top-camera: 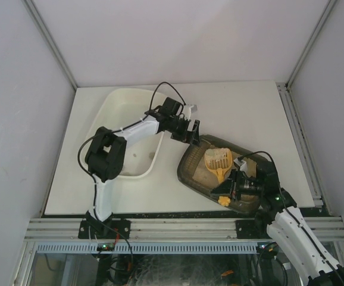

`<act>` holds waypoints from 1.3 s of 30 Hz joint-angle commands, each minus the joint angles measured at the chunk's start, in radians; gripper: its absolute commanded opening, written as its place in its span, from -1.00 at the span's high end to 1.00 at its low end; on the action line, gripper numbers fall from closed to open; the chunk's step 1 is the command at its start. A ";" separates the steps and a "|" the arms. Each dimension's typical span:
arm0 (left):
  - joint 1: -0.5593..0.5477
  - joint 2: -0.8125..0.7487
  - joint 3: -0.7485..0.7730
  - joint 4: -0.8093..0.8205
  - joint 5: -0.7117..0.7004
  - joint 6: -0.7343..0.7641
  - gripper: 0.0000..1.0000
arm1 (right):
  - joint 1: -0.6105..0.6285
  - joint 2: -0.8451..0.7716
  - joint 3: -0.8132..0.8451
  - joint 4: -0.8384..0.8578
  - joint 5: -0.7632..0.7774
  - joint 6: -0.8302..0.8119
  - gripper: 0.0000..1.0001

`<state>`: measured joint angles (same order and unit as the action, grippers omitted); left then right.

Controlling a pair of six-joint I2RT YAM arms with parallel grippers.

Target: Clean the litter box

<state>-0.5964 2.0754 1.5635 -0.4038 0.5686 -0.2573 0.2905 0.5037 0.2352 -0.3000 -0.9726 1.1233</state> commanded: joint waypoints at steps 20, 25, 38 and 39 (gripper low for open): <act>0.106 -0.750 -0.198 -0.409 -0.305 0.433 -0.99 | 0.004 -0.149 0.010 0.027 0.118 -0.236 1.00; 0.106 -0.907 -0.322 -0.447 -0.342 0.476 -0.99 | 0.022 -0.202 -0.004 0.051 0.145 -0.202 1.00; 0.106 -1.196 -0.522 -0.466 -0.532 0.492 -0.99 | 0.085 -0.400 -0.101 0.043 0.282 -0.041 1.00; 0.106 -1.204 -0.540 -0.451 -0.551 0.485 -0.99 | 0.101 -0.394 -0.120 0.097 0.276 0.005 1.00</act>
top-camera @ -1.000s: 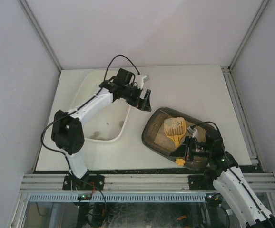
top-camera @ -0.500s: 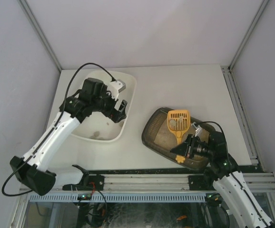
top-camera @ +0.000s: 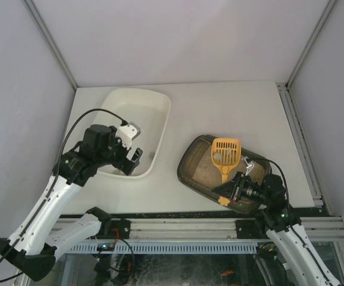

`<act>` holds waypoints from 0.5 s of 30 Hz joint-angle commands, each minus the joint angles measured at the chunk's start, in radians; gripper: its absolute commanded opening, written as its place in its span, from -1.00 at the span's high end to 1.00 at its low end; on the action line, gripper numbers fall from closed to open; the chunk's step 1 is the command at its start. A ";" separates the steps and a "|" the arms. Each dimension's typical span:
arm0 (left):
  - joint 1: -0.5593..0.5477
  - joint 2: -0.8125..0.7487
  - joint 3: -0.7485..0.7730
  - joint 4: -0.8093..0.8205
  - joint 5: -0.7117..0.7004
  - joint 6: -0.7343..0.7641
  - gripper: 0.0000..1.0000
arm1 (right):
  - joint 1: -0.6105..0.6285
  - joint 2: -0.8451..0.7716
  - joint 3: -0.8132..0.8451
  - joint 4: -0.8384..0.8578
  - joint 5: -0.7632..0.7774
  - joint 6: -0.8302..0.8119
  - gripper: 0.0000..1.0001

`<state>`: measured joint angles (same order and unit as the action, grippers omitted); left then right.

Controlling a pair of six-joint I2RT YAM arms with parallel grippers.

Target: Clean the litter box

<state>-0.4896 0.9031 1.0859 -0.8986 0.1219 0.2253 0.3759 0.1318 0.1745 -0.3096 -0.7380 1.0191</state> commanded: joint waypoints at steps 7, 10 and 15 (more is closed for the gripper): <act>-0.001 -0.036 -0.128 0.048 -0.091 -0.018 -0.99 | 0.092 0.064 -0.014 0.134 0.171 0.110 1.00; -0.001 -0.029 -0.129 0.041 -0.073 -0.009 -0.99 | 0.131 0.153 0.042 0.092 0.190 0.055 1.00; -0.001 0.010 -0.122 0.034 -0.041 0.000 -0.99 | 0.037 0.160 0.011 0.165 0.123 0.137 1.00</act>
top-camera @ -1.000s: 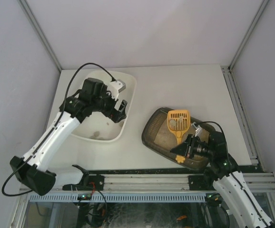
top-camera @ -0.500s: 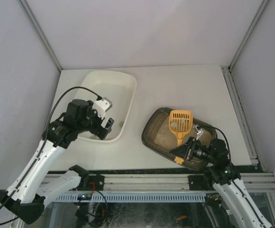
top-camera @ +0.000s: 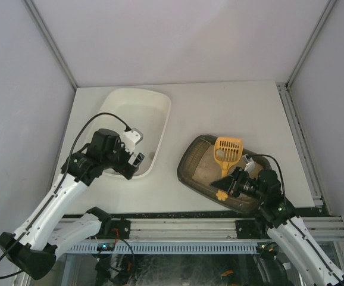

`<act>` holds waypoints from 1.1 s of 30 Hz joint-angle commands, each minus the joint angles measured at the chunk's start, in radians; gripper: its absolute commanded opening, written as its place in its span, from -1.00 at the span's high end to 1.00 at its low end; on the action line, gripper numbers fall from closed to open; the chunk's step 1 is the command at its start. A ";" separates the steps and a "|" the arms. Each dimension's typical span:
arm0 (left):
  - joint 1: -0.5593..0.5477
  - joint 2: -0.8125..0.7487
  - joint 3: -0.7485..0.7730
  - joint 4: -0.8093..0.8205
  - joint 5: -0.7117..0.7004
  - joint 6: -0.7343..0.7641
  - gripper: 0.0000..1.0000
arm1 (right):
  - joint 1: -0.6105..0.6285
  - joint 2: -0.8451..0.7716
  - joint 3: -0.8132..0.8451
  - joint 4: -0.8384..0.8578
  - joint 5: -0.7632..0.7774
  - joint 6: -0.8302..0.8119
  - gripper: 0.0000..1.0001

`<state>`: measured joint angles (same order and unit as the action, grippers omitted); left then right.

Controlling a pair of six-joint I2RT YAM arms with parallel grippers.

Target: Clean the litter box

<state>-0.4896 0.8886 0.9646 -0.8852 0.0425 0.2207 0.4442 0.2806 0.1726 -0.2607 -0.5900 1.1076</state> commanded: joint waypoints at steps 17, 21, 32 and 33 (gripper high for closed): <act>0.038 0.061 0.081 0.021 -0.091 0.019 -0.99 | -0.132 -0.018 0.097 -0.013 -0.105 0.027 1.00; 0.305 0.082 0.200 0.040 -0.003 -0.004 -1.00 | -0.126 0.058 0.176 -0.017 -0.086 -0.023 1.00; 0.989 0.140 0.316 0.038 0.331 -0.126 -1.00 | 0.225 0.834 0.739 -0.095 0.133 -0.335 1.00; 1.065 0.166 0.324 0.018 0.408 -0.128 -0.99 | 0.246 0.911 0.804 -0.100 0.128 -0.360 1.00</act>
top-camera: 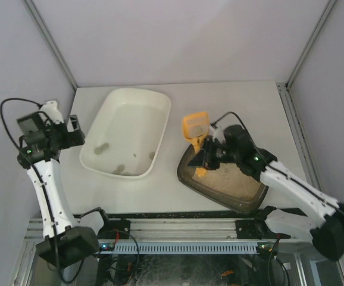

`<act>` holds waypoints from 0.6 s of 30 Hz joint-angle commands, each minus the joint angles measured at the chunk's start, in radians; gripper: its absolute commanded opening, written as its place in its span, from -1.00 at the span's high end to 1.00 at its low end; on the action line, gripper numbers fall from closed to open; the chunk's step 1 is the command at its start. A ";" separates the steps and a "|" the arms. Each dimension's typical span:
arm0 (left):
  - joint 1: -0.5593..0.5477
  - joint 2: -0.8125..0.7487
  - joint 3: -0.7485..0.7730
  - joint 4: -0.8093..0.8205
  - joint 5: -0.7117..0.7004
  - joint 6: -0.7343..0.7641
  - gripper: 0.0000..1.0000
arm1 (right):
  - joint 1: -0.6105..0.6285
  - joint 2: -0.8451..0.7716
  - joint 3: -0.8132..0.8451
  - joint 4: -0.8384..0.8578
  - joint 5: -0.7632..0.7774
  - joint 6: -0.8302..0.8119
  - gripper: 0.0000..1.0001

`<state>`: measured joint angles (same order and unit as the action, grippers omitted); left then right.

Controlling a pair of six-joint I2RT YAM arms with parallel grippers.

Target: Clean the litter box

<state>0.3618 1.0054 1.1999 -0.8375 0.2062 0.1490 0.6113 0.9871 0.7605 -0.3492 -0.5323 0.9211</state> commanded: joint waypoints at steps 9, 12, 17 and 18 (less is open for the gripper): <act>0.527 0.148 0.082 -0.141 0.492 -0.044 -1.00 | 0.254 0.795 0.888 -0.349 0.183 -0.494 1.00; 0.528 0.127 0.071 -0.136 0.462 -0.042 -0.99 | 0.320 0.919 1.044 -0.479 0.332 -0.583 1.00; 0.528 0.125 0.073 -0.134 0.440 -0.043 -0.99 | 0.394 1.000 1.148 -0.570 0.495 -0.629 1.00; 0.528 0.125 0.069 -0.133 0.443 -0.043 -0.99 | 0.409 1.009 1.159 -0.588 0.539 -0.636 1.00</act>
<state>0.8848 1.1511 1.2537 -0.9714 0.6170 0.1062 0.9745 2.0003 1.8385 -0.8036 -0.1852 0.3874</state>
